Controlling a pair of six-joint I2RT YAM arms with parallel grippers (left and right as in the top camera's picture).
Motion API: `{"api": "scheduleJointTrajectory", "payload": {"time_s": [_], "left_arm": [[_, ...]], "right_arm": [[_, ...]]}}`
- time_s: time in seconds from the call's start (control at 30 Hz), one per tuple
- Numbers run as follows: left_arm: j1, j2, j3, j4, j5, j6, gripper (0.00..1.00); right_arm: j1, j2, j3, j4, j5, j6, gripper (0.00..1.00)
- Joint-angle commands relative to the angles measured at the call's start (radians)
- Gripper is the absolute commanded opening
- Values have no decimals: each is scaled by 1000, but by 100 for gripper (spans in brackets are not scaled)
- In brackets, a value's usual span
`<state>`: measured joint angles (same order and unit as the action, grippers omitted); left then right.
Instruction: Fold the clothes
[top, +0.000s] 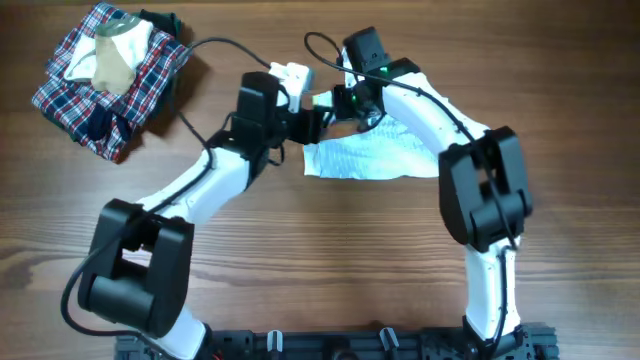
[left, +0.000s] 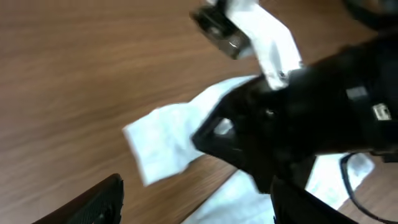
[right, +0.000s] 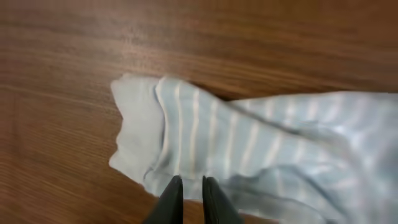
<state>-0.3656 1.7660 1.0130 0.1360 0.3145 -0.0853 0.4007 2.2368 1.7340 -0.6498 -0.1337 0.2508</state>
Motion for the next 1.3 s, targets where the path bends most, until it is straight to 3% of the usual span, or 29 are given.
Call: {"api": "scheduleJointTrajectory", "payload": {"time_s": [0.0,0.03,0.1,0.2,0.43,0.53,0.63,0.73,1.27], "left_arm": [[-28,17,8,42,-79,28,67],[-28,30,8,49,-90,26,67],[-28,56,8,67,-92,26,63],[-28,87,8,94,-91,25,63],[-28,129,8,162,-92,25,57],[-28,166,8,242,-93,25,41],[-28,221,21,317,-100,-10,17],[-29,295,75,315,-98,-35,6],[-32,386,149,225,-58,-34,4]], "right_arm": [[-26,-115,-4,10,145,107,8],[-45,-130,-4,10,162,119,9],[-88,-149,-4,0,169,119,23],[-164,-160,-4,-31,168,135,56],[-316,-163,-4,-121,157,139,60],[-364,-163,-4,-164,157,138,62],[-390,-163,-4,-197,156,138,61],[-395,-165,-4,-222,156,131,59],[-394,-169,-4,-265,107,117,50]]}}
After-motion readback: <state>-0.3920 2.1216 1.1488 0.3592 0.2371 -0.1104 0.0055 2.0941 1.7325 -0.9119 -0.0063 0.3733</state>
